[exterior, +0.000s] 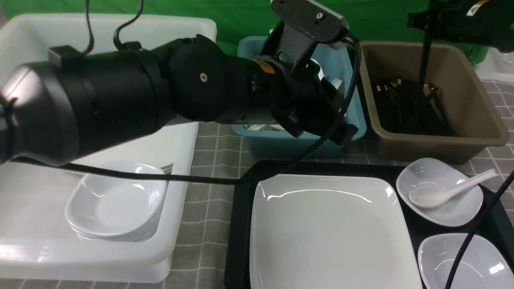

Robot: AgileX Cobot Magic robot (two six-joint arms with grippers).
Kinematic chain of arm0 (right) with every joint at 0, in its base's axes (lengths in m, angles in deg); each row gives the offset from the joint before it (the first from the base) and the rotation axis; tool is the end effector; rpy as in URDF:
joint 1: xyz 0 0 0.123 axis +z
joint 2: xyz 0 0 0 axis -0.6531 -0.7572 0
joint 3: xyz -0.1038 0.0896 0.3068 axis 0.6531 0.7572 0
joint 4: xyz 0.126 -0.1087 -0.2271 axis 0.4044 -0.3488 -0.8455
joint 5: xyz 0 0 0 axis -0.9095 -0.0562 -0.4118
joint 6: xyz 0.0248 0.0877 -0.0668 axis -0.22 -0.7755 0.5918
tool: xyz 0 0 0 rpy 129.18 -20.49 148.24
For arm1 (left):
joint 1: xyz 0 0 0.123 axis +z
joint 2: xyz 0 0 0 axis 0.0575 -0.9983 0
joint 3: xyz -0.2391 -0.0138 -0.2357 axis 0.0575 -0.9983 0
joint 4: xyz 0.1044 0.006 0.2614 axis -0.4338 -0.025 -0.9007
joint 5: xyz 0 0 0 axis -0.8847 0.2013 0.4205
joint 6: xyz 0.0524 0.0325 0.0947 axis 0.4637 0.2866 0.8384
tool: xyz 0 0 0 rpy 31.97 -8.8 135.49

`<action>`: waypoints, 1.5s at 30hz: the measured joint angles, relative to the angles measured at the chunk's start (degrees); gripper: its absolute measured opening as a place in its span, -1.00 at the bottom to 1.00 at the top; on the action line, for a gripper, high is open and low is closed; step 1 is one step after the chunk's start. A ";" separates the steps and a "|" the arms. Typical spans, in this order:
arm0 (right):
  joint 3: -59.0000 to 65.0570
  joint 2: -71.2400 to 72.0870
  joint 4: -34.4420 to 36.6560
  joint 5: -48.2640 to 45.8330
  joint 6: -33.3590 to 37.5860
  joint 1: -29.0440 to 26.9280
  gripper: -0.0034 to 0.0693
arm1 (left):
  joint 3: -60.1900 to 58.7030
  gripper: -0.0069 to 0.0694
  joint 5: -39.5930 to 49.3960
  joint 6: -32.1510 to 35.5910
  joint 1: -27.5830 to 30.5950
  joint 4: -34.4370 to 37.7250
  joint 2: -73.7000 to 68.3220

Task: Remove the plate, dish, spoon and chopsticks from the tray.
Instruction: Use the right arm to put the chopsticks into the small storage box on the right, then use the right arm to grab a soup spoon from the plate

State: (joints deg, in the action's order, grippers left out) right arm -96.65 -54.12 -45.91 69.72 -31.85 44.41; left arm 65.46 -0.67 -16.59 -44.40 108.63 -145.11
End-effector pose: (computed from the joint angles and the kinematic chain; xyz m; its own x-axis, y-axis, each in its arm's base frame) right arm 0.5513 0.0353 0.3261 -0.2926 0.0314 -0.9557 -0.0510 0.9975 0.0484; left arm 0.3183 -0.2989 0.3449 -0.2610 0.3856 -0.8850 0.7816 0.6225 0.0407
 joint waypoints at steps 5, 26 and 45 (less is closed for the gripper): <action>0.06 -0.66 0.00 -3.69 0.43 0.00 0.19 | 0.19 -0.82 1.86 -1.24 0.07 -1.09 0.33; 15.38 15.51 -1.01 -49.66 -1.69 -10.50 -0.67 | 0.19 -0.82 17.99 -17.08 0.07 -14.87 4.62; 27.15 9.43 10.16 -27.20 -5.23 -16.75 0.66 | 0.19 -0.82 18.82 -18.06 0.07 -15.59 4.95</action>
State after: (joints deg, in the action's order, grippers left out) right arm -69.50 -44.69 -35.76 42.51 -37.08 27.66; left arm 65.65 18.14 -34.65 -44.33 93.03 -140.17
